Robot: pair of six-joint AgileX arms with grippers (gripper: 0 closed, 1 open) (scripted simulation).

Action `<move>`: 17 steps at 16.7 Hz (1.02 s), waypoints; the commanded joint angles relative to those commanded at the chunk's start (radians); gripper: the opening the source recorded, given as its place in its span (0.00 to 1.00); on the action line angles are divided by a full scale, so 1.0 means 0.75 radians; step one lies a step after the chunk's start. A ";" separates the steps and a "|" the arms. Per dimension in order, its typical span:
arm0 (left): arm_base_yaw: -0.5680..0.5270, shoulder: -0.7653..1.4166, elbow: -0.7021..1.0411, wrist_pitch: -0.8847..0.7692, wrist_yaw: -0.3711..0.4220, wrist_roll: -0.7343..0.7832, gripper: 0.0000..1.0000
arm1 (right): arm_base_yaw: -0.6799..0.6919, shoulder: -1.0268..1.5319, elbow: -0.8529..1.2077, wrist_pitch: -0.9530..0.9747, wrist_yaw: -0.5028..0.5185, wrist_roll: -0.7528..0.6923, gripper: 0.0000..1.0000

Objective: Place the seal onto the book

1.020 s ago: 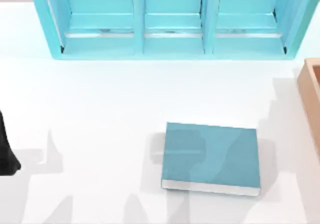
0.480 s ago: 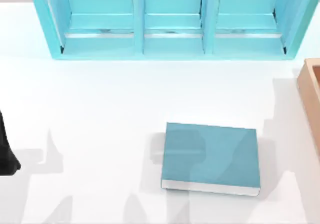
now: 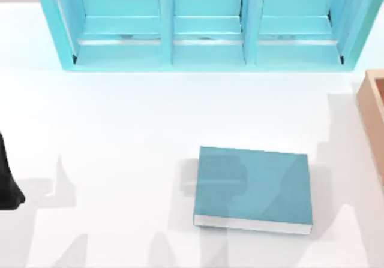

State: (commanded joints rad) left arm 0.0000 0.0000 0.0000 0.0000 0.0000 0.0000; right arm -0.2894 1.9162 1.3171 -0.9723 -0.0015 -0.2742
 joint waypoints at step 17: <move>0.000 0.000 0.000 0.000 0.000 0.000 1.00 | 0.153 -0.023 0.190 -0.200 -0.001 0.162 0.00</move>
State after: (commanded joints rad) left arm 0.0000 0.0000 0.0000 0.0000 0.0000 0.0000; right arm -0.1743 1.8989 1.4595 -1.1227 -0.0020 -0.1530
